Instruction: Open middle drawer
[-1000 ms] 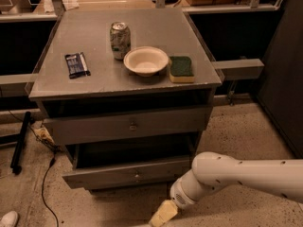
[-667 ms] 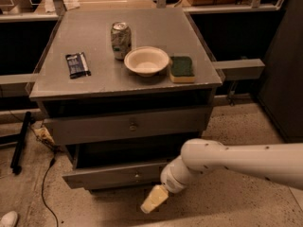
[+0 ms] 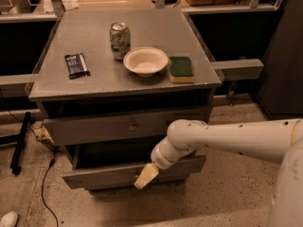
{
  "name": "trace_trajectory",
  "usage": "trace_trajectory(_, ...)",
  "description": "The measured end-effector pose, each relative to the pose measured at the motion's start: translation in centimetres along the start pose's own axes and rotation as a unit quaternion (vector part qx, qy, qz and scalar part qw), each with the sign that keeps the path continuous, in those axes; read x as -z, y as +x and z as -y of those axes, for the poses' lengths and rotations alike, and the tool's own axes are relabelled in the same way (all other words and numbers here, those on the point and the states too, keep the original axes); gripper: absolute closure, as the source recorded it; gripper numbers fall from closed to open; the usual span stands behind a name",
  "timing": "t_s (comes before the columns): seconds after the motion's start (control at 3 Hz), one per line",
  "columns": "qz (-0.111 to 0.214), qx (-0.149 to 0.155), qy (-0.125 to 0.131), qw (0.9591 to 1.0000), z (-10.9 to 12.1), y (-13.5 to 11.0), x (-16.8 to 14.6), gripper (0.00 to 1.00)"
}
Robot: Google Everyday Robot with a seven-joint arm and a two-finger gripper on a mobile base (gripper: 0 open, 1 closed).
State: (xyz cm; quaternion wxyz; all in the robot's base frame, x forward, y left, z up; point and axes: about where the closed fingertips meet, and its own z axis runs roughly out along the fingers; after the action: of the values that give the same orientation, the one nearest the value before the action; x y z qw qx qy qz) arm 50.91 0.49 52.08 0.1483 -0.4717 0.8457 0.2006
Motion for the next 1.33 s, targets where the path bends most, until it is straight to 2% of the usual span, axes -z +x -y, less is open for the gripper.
trace_trajectory(0.33, -0.01, 0.004, -0.001, 0.9999, 1.4, -0.8, -1.8, 0.0)
trace_trajectory(0.67, -0.021, 0.005, -0.002, 0.9998, 2.1, -0.6, -3.1, 0.0)
trace_trajectory(1.0, -0.03, -0.001, -0.003, 0.9995, 2.5, 0.2, -4.0, 0.0)
trace_trajectory(1.33, -0.051, -0.022, -0.012, 0.9984, 3.1, 1.2, -5.9, 0.0)
